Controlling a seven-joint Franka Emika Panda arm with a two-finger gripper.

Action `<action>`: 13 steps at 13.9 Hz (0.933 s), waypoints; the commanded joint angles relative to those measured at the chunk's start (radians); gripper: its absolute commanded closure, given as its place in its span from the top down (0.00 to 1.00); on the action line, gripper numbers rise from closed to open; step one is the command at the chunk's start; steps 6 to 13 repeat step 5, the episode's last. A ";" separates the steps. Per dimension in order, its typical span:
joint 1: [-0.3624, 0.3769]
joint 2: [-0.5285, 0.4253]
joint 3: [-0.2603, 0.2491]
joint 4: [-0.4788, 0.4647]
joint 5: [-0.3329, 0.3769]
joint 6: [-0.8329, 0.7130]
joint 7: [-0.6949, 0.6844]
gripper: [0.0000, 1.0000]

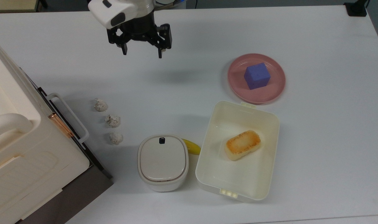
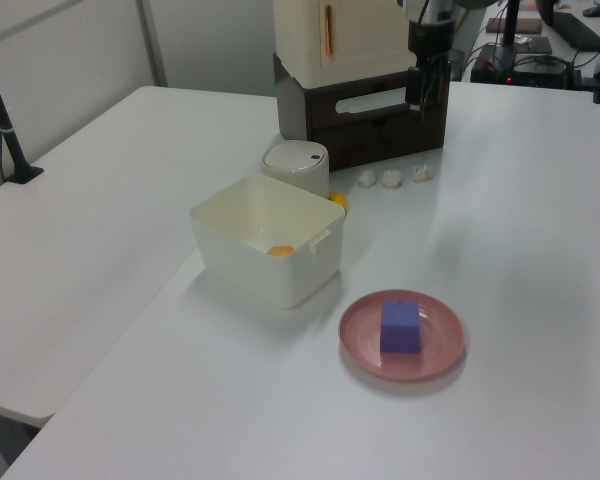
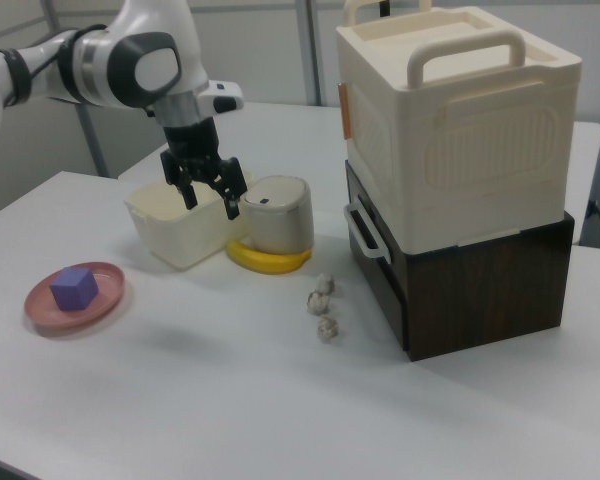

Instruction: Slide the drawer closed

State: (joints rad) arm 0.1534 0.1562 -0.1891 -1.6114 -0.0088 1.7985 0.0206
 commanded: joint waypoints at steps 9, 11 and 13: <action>0.009 -0.027 -0.012 -0.035 -0.008 -0.004 -0.047 1.00; 0.009 -0.027 -0.012 -0.035 -0.008 -0.004 -0.047 1.00; 0.009 -0.027 -0.012 -0.035 -0.008 -0.004 -0.047 1.00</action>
